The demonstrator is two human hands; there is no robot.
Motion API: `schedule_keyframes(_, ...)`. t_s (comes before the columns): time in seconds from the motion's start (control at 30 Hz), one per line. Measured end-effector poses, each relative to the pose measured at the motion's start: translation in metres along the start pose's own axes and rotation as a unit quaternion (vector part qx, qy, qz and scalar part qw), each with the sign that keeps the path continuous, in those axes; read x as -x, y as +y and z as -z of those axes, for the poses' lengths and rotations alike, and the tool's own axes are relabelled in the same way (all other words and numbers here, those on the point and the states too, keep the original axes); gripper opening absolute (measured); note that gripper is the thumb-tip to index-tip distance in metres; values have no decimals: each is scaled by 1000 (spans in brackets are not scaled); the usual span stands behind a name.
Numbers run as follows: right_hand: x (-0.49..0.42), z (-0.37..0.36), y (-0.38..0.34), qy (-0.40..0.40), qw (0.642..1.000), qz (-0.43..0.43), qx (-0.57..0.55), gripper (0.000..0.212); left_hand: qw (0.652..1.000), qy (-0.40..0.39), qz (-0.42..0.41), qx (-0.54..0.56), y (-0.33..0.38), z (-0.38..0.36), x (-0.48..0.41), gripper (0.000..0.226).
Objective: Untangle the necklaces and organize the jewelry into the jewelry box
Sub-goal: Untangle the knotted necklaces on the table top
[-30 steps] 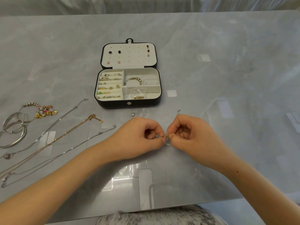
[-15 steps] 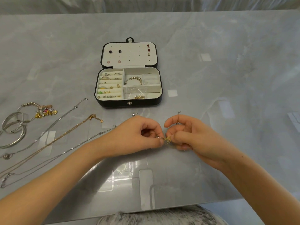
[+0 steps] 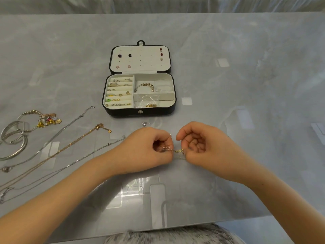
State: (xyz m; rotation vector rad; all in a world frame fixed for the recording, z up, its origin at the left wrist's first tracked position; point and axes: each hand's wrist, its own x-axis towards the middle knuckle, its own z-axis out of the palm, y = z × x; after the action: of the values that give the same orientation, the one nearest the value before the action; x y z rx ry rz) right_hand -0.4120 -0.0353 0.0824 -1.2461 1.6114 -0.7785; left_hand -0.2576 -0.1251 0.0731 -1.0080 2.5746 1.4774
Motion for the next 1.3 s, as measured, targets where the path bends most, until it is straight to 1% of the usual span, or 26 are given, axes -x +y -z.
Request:
schedule_keyframes(0.07,-1,1,0,-5,1000,-4,-25,28,1000,13,-8,9,-1,0,1,6)
schedule_keyframes(0.17,-2,2,0,-10,999,-8,-48,25,998,25,-21,62,0,2,2,11)
schedule_keyframes(0.27,-2,3,0,-16,998,-9,-59,22,994,19,-25,108,1,2,1,10)
schedule_keyframes(0.37,-2,3,1,-21,998,-7,-63,21,993,15,-23,111,0,1,0,9)
schedule_keyframes(0.47,-1,0,-1,-6,1000,17,-15,25,995,2,-10,98,1,1,-2,4)
schedule_keyframes(0.57,0,-4,-2,19,995,63,73,30,997,-9,-2,72,3,0,-3,15)
schedule_keyframes(0.7,1,-8,1,46,977,118,171,23,997,2,6,73,2,0,-5,10)
schedule_keyframes(0.77,1,-9,2,57,979,102,169,27,995,25,9,97,1,0,-5,14)
schedule_keyframes(0.87,2,-10,3,78,985,68,139,30,993,50,19,105,1,-1,-4,12)
schedule_keyframes(1.0,-1,-11,3,70,997,-15,38,25,995,53,29,83,1,-4,-4,12)
schedule_keyframes(1.1,-3,-11,3,79,996,-41,-16,26,995,49,34,85,0,-5,-4,10)
schedule_keyframes(1.2,-2,-12,2,85,995,-52,-10,26,994,37,28,95,0,-4,-3,9)
schedule_keyframes(1.3,1,-13,-2,86,994,-46,44,25,997,26,18,74,-2,-3,-1,8)
